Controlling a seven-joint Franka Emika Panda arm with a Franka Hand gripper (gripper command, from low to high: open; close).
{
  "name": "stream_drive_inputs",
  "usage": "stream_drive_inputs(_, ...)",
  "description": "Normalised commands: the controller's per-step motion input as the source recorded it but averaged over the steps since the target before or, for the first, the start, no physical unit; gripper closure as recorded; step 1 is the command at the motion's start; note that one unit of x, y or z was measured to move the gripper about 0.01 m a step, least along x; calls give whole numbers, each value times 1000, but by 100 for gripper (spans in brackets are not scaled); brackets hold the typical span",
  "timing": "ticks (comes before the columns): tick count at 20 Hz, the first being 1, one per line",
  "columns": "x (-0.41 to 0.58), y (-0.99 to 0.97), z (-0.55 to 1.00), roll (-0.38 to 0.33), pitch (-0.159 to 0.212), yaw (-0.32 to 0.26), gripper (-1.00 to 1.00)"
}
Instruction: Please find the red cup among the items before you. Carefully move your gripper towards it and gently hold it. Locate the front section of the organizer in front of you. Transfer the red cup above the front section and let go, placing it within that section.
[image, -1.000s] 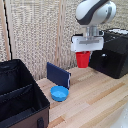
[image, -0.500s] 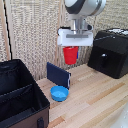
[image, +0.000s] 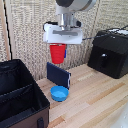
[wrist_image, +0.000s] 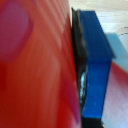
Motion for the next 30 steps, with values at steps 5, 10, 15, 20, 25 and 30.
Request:
stream_drive_inputs(5, 42, 961, 257, -18, 14, 0, 100)
stream_drive_inputs(10, 24, 979, 58, -28, 41, 0, 100)
stream_drive_inputs(15, 48, 952, -83, -75, 44, 0, 100)
stream_drive_inputs(20, 93, 857, -313, -157, 18, 0, 100)
stream_drive_inputs(25, 74, 696, -355, -232, 21, 6, 100)
stream_drive_inputs(30, 21, 434, -213, -213, -15, 3, -100)
